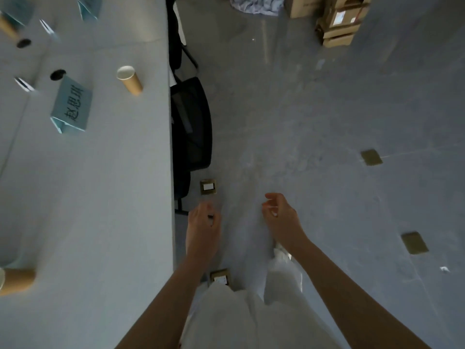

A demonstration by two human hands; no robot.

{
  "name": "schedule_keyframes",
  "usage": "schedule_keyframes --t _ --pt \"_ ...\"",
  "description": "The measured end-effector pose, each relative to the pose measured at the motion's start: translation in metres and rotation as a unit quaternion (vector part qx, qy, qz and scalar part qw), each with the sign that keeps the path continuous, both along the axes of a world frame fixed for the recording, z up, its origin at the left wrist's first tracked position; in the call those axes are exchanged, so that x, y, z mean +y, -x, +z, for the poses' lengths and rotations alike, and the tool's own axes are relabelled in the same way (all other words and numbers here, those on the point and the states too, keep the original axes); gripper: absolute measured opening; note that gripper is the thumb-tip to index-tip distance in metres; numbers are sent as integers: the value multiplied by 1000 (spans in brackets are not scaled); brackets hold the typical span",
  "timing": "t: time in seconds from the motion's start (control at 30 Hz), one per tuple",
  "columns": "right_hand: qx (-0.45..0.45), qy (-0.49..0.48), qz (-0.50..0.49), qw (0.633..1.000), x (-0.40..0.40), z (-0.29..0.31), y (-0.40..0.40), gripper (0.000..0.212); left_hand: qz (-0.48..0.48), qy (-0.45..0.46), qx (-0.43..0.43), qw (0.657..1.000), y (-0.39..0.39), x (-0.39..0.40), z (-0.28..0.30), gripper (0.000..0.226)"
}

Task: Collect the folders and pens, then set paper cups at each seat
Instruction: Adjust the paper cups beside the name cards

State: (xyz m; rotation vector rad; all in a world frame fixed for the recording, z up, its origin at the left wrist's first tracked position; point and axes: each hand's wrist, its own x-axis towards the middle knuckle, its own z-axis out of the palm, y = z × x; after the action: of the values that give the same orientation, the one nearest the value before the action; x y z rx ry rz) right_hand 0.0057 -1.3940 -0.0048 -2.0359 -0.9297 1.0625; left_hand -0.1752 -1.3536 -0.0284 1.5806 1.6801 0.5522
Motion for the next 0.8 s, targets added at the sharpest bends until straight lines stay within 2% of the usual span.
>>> schedule_keyframes --t 0.13,0.27,0.37,0.5,0.63,0.8 --pt "10 18 40 999 56 -13 -53 32 39 20 5 999 -44 43 -6 15" --pt "3 24 97 995 129 -10 -110 33 65 -8 63 996 -92 96 1 27" --pt "-23 8 155 988 197 0 -139 31 120 -15 41 992 -129 139 11 28" --pt "-26 -5 228 973 267 7 -150 26 176 -20 21 984 -154 186 17 29" --pt "-27 -20 292 956 321 9 -147 30 227 -16 26 973 -155 221 10 31" --pt "-29 -26 385 922 429 0 -116 39 329 5 21 944 -130 298 -13 34"
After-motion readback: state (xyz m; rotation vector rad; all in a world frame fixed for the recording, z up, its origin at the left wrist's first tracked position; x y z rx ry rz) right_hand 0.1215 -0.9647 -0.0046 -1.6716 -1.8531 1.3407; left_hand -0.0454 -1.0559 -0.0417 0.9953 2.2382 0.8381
